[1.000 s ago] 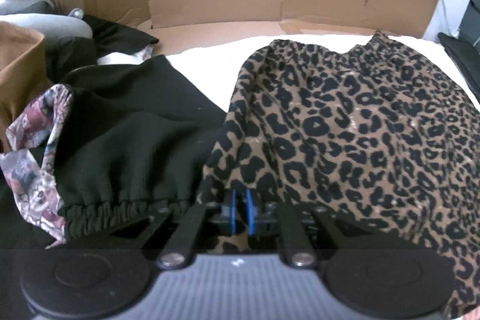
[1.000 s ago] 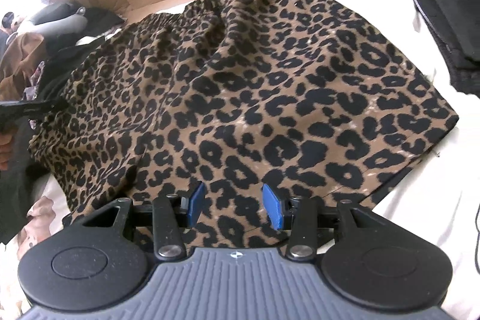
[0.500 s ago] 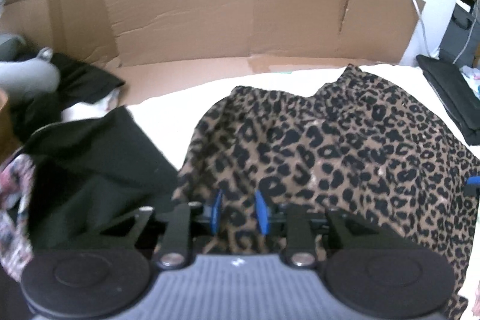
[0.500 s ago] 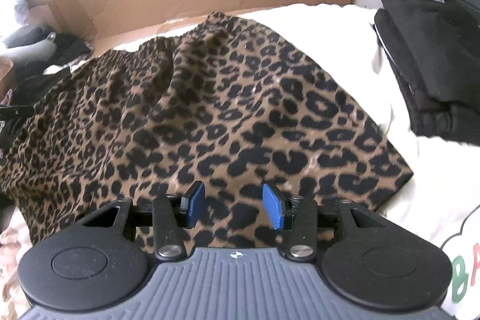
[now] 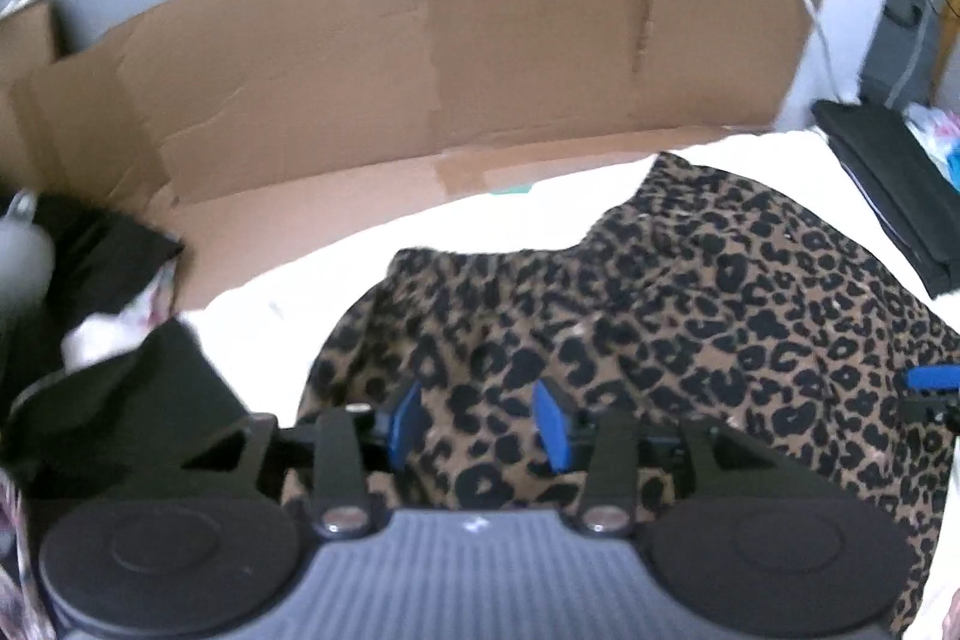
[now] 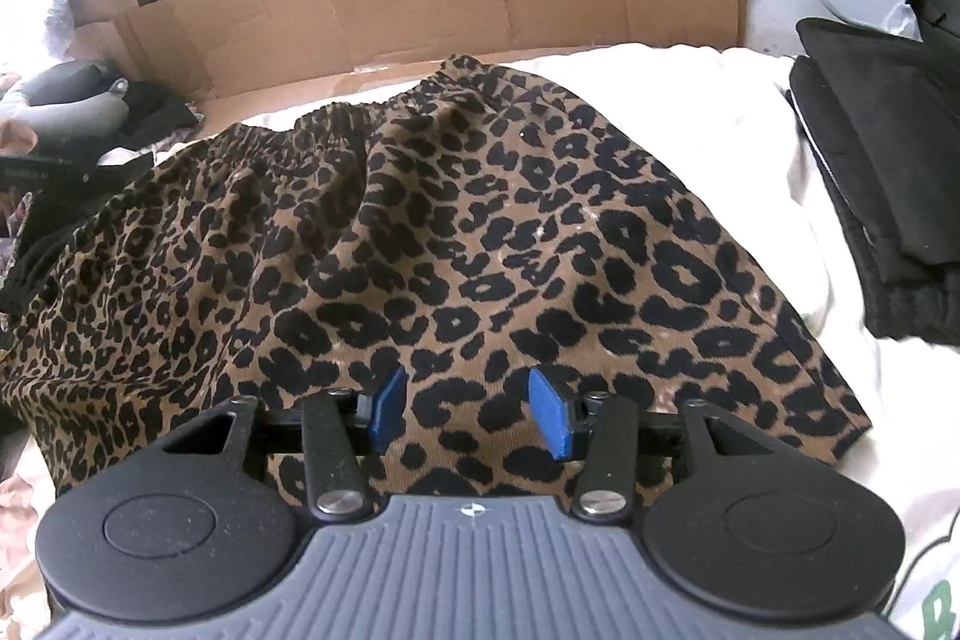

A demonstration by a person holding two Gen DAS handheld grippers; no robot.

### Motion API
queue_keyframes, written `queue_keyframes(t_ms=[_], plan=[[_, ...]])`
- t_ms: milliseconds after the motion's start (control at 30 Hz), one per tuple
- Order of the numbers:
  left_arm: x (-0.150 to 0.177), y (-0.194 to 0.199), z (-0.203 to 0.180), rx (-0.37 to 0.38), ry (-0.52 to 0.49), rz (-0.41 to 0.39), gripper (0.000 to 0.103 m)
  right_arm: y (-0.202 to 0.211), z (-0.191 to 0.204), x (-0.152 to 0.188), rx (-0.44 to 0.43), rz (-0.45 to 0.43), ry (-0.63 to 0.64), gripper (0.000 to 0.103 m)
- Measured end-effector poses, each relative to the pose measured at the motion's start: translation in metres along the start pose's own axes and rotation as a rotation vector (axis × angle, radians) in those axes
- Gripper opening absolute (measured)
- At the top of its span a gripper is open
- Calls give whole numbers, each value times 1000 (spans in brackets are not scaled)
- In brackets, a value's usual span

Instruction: Fold clothes

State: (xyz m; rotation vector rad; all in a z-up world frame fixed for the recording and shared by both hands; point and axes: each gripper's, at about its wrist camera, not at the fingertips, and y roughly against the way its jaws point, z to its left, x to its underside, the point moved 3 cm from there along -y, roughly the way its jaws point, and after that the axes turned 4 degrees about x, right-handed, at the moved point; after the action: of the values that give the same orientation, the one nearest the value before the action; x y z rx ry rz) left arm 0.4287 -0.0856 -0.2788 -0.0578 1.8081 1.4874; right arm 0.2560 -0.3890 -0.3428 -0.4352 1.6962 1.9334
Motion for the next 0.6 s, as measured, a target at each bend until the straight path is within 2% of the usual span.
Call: queue_keyframes(t_ms=[133,300,600], plan=[[-18,-4,-14,14,-51,6,51,-7,3,-1,-20,-15,34,55],[-33,-16,-25,13,-46,31,52,-18,4,-8,-32,-30,40,56],[-36,-48,-65,55,-62,94,56,-32,-2,-24,-48,-80,56,57]])
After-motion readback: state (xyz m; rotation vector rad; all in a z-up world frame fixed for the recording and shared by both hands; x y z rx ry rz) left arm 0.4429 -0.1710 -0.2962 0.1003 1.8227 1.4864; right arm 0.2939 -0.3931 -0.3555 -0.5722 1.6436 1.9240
